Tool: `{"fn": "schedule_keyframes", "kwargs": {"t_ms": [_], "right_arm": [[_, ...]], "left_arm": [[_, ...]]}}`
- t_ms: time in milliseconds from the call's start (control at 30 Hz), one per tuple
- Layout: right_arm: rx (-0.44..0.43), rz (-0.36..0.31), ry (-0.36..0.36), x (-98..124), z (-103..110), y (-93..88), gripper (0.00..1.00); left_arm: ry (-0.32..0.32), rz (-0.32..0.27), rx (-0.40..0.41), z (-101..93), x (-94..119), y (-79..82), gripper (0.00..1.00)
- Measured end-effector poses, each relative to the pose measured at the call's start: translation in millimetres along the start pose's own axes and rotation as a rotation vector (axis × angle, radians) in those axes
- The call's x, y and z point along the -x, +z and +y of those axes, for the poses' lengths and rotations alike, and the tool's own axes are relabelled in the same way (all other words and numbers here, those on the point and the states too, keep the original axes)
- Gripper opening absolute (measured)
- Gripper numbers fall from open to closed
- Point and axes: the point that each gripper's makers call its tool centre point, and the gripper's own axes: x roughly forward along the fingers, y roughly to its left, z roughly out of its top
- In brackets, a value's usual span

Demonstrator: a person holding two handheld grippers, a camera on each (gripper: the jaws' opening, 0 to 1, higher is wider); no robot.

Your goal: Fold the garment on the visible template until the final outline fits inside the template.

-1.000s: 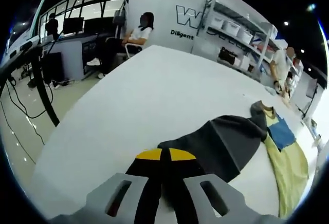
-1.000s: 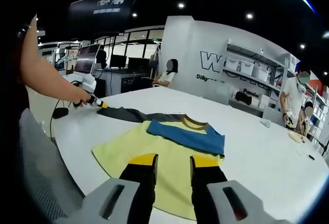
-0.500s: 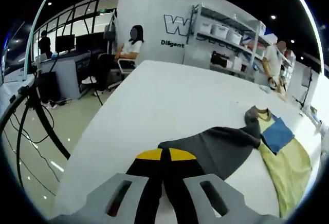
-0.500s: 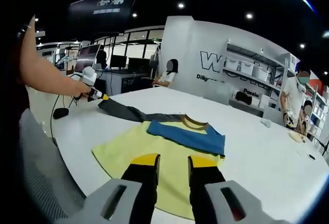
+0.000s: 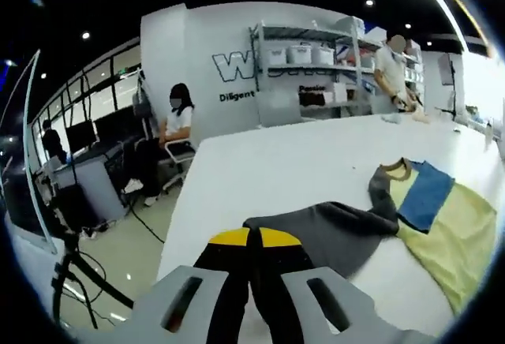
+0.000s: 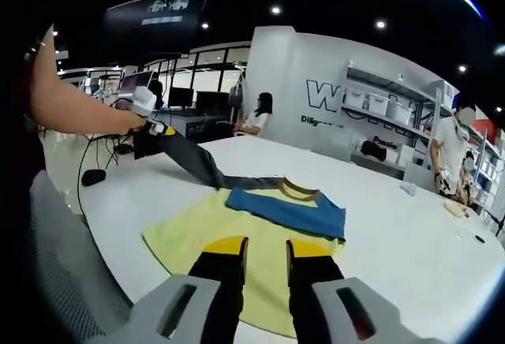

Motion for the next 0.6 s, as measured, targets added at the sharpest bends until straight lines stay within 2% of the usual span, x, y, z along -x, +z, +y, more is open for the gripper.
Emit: {"fn": "schedule_keyframes", "kwargs": {"t_ms": [133, 233, 367, 433, 467, 600], "right_arm": [[-0.006, -0.01, -0.006, 0.7, -1.3, 2.1, 0.14], [-0.007, -0.014, -0.009, 1.2, -1.8, 3.2, 0.14], [-0.008, -0.018, -0.013, 1.6, -2.6, 4.1, 0.13], [-0.008, -0.018, -0.013, 1.7, -2.7, 4.2, 0.13], [-0.008, -0.019, -0.014, 1.8, -2.7, 4.5, 0.13], [-0.007, -0.017, -0.013, 1.6, -2.4, 4.5, 0.12]], "left_arm": [[0.005, -0.05, -0.107, -0.6, 0.6, 24.4, 0.0], [0.029, -0.105, -0.24, 1.6, 3.3, 48.6, 0.0], [0.053, -0.151, -0.324, 1.4, 5.1, 66.4, 0.0], [0.067, -0.166, -0.334, 1.6, 6.6, 70.8, 0.0], [0.085, -0.187, -0.405, 0.6, 9.0, 77.0, 0.0], [0.072, -0.188, -0.418, -7.8, 8.5, 74.8, 0.0]]}}
